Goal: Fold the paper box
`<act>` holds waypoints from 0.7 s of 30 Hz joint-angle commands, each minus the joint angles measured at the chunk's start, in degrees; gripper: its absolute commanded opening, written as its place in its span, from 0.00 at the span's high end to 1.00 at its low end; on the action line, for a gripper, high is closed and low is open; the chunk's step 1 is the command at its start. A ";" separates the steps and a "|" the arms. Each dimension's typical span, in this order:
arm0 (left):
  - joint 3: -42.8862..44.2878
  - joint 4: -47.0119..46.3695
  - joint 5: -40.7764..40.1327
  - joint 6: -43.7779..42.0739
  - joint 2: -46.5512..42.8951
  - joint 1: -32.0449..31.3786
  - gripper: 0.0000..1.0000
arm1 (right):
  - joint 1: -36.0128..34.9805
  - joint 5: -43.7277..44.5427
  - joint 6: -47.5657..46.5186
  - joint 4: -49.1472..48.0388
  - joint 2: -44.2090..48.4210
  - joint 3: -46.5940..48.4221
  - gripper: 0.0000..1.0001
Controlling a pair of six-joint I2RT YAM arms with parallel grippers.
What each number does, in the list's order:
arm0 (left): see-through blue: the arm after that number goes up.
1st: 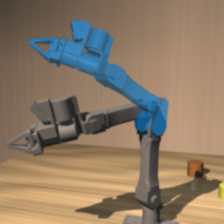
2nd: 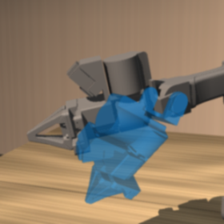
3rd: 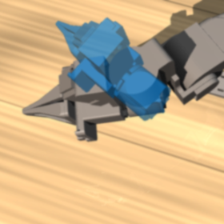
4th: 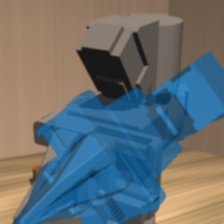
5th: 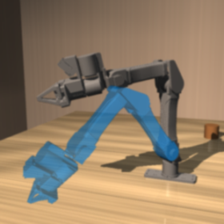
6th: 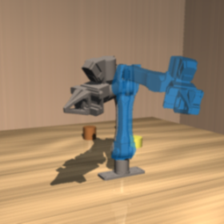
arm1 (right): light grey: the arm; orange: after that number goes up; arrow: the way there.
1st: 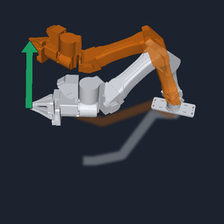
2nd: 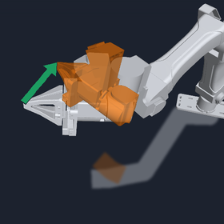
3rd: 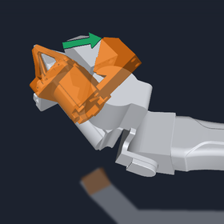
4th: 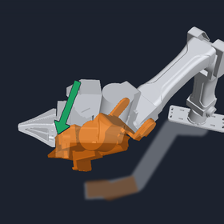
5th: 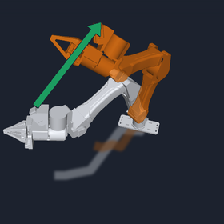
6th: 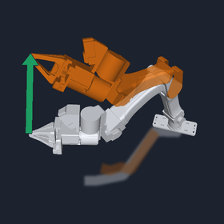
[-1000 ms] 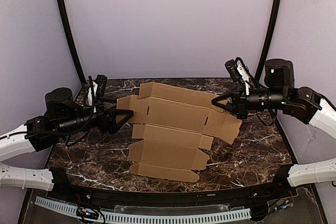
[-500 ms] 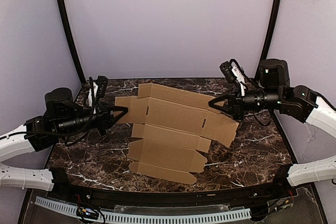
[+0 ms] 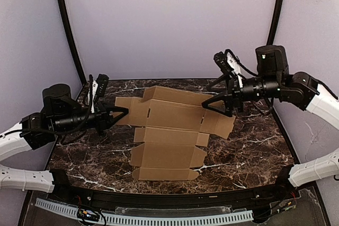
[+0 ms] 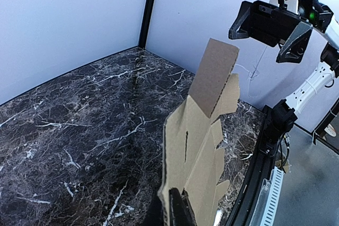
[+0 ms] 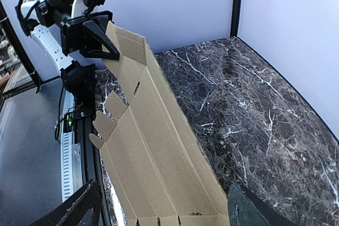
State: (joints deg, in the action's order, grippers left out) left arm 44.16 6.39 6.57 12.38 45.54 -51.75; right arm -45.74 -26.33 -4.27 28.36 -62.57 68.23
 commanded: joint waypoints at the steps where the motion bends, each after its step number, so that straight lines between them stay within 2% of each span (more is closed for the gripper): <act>1: 2.76 3.83 1.35 -0.39 0.55 0.07 0.99 | -2.40 -1.77 -8.19 4.88 -4.84 7.55 0.17; 8: 3.31 5.64 1.09 -0.45 0.29 0.07 0.99 | -3.13 4.04 -17.59 11.69 -14.41 17.12 0.18; 16: 2.97 5.96 1.21 -0.36 -0.34 0.07 0.99 | -4.14 1.40 -22.43 17.27 -20.76 23.13 0.34; 21: 2.40 5.83 1.31 -0.19 -0.89 0.08 0.99 | -4.95 1.90 -22.61 18.22 -23.12 24.11 0.50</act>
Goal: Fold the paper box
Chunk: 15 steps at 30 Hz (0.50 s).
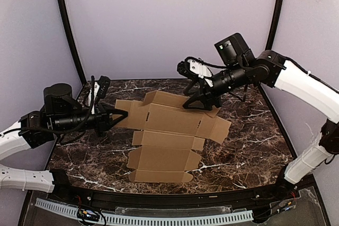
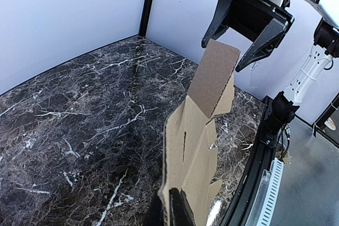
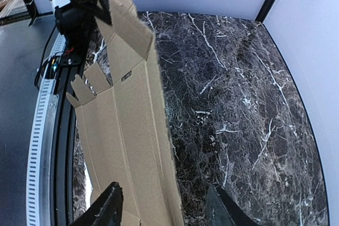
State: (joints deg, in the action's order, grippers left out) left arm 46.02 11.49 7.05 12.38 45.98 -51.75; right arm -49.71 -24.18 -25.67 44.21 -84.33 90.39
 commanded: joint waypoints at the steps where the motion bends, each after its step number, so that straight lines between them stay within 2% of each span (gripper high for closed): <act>1: 0.46 0.73 0.90 -0.13 -1.42 0.07 0.99 | -1.14 -0.04 -1.34 2.43 -1.58 1.98 0.51; 5: -0.01 0.38 1.25 0.38 -1.75 0.11 0.99 | -1.48 1.05 -1.62 3.01 -2.89 3.22 0.60; 8: -0.18 0.14 1.35 0.51 -1.68 0.07 0.99 | -1.66 1.47 -1.82 3.39 -3.48 4.04 0.72; 15: -1.17 0.07 -0.07 1.24 -1.53 0.08 0.99 | -2.17 2.83 -1.93 2.61 -3.54 3.61 0.94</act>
State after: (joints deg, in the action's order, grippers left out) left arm 45.98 11.49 7.49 12.69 45.04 -51.75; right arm -50.89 -22.55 -27.64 46.98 -87.66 92.90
